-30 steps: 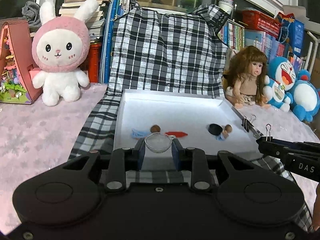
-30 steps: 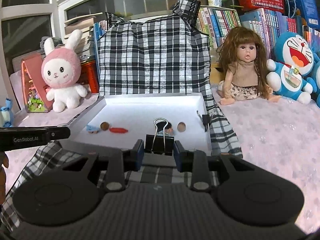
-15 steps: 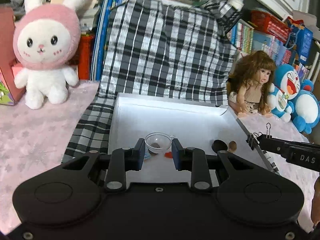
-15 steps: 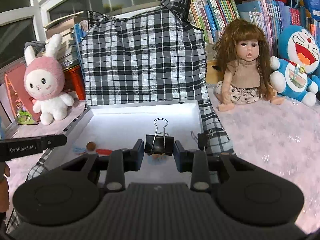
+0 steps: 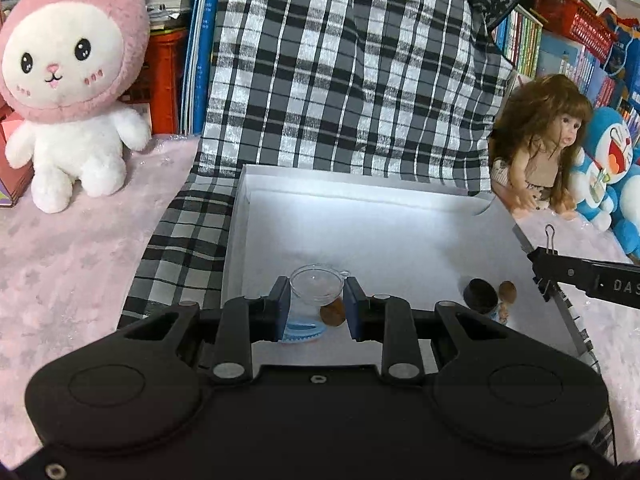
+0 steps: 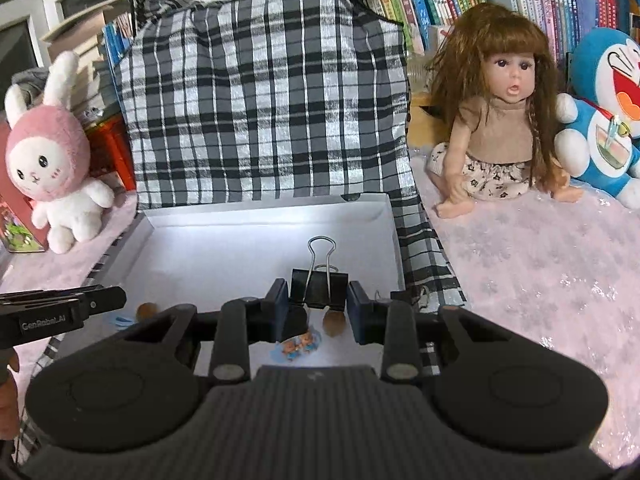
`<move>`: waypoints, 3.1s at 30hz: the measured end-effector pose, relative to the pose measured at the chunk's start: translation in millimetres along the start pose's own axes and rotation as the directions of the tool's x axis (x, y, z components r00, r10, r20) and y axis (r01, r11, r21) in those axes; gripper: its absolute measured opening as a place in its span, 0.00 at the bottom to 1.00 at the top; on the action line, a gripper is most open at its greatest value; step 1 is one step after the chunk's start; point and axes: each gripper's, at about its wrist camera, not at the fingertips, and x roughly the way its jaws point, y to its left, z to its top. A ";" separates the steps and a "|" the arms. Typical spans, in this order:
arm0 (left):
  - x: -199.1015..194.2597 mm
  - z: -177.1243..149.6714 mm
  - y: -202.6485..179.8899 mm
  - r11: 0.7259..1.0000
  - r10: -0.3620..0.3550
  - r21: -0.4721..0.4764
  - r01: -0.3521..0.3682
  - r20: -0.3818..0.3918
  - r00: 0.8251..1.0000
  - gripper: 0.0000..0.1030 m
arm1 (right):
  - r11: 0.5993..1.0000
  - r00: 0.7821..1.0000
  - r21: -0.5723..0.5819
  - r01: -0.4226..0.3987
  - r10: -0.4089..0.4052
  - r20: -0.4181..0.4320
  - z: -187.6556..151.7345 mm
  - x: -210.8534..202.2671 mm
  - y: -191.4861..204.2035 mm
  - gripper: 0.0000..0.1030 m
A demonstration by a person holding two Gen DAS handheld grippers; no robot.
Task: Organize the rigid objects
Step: 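Lower the clear cup into the white box while the right gripper releases the binder clip there, then lift both grippers out of the white box back over the cloth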
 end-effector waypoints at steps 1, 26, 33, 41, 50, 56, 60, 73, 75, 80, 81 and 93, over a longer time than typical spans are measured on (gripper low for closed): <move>1.9 0.0 0.1 1.000 0.003 0.002 -0.003 -0.004 1.000 0.26 | 1.000 1.000 -0.003 0.001 -0.001 -0.007 0.4 3.8 0.8 0.36; 21.2 6.2 2.4 1.000 0.024 -0.004 -0.025 -0.053 0.998 0.26 | 0.997 0.993 -0.027 0.067 -0.070 -0.096 9.6 61.8 11.1 0.36; 20.7 4.2 3.7 1.000 0.025 -0.005 -0.025 -0.066 0.998 0.27 | 0.998 0.989 -0.025 0.054 -0.057 -0.136 9.0 61.5 13.1 0.36; 20.8 2.0 3.9 0.999 0.033 -0.003 -0.033 -0.056 0.998 0.27 | 0.998 0.985 -0.018 0.056 -0.058 -0.165 7.8 62.1 13.2 0.37; 19.4 1.6 3.2 0.999 0.034 0.000 -0.034 -0.050 0.998 0.37 | 0.999 0.979 -0.018 0.049 -0.052 -0.198 8.1 61.9 14.3 0.42; 16.2 0.1 2.3 0.999 0.034 0.003 -0.034 -0.052 0.998 0.42 | 0.999 0.980 0.000 0.046 -0.045 -0.194 7.5 58.5 12.5 0.56; 8.3 -0.2 2.1 0.999 0.035 0.009 -0.035 -0.038 0.999 0.46 | 0.999 0.983 0.007 0.036 -0.034 -0.183 8.0 49.9 11.8 0.58; -54.0 -19.6 -13.9 0.997 -0.023 0.079 0.019 0.059 0.998 0.55 | 0.996 0.998 -0.086 -0.037 0.033 -0.052 -13.2 -18.7 19.9 0.65; -64.9 -28.6 -16.9 0.996 -0.039 0.088 0.033 0.070 0.997 0.55 | 0.994 0.999 -0.102 -0.049 0.046 -0.029 -23.4 -30.4 20.5 0.65; -90.6 -55.3 -26.3 0.990 -0.075 0.123 0.063 0.090 0.993 0.56 | 0.984 0.996 -0.165 -0.071 0.078 0.035 -52.8 -61.3 22.7 0.66; -94.6 -60.7 -28.0 0.989 -0.080 0.130 0.068 0.090 0.993 0.56 | 0.981 0.995 -0.179 -0.075 0.085 0.049 -58.8 -67.6 23.5 0.67; -135.3 -140.7 -46.3 0.973 -0.155 0.190 0.129 0.129 0.980 0.51 | 0.950 0.980 -0.292 -0.112 0.155 0.128 -130.0 -111.0 27.9 0.70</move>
